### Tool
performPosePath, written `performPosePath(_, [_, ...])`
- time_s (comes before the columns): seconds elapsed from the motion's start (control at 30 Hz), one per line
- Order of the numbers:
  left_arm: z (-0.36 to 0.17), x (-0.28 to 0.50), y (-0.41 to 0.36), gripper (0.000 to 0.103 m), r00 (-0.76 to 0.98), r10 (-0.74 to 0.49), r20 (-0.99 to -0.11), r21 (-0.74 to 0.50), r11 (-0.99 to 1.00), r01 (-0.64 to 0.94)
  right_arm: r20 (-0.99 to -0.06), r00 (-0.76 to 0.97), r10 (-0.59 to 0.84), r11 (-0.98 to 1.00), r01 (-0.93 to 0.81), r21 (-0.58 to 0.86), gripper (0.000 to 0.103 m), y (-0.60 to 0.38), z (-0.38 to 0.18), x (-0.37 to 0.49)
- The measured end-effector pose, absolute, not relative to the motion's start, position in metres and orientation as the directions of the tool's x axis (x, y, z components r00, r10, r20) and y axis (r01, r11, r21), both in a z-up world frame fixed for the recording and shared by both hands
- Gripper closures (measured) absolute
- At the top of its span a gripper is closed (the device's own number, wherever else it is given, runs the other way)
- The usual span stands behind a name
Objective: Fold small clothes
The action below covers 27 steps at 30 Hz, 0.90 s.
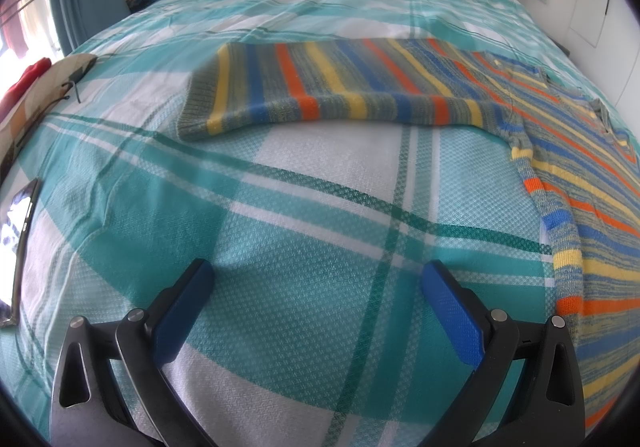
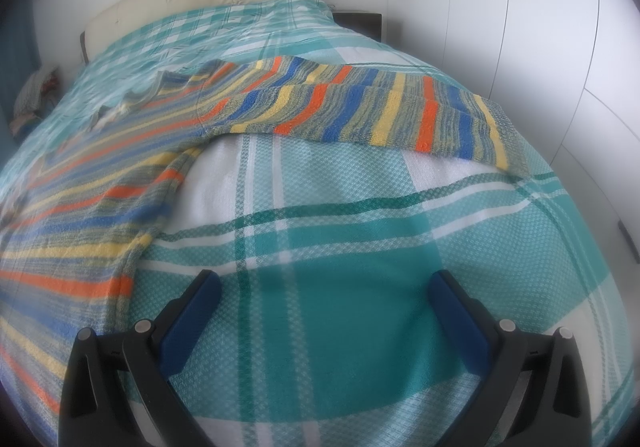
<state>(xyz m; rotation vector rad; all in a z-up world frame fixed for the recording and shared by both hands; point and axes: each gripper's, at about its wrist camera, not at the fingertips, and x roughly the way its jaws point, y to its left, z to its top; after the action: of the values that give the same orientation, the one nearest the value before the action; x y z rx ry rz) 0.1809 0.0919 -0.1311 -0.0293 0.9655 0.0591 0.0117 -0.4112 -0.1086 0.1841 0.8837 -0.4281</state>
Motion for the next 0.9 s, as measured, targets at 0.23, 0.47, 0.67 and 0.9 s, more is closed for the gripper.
performPosePath(0.23, [-0.1312,0.1809,0.0919,0.000,0.568,0.037,-0.823,0.001,0.998,-0.063,-0.780,0.557,-0.284,0.900,0.435,-0.018,0.001,-0.4110,-0.1085,0.0119])
performPosePath(0.47, [-0.1311,0.1809,0.0919,0.000,0.568,0.037,-0.823,0.001,0.998,-0.063,-0.780,0.557,-0.285,0.900,0.435,-0.019,0.001,-0.4108,-0.1084,0.0120])
performPosePath(0.67, [-0.1312,0.1809,0.0918,0.000,0.567,0.037,-0.823,0.001,0.998,-0.063,-0.781,0.553,-0.291,0.899,0.437,-0.025,0.001,-0.4126,-0.1095,0.0121])
performPosePath(0.9, [-0.1313,0.1809,0.0918,0.000,0.567,0.037,-0.823,0.001,0.998,-0.063,-0.781,0.553,-0.291,0.899,0.437,-0.026,0.001,-0.4127,-0.1095,0.0119])
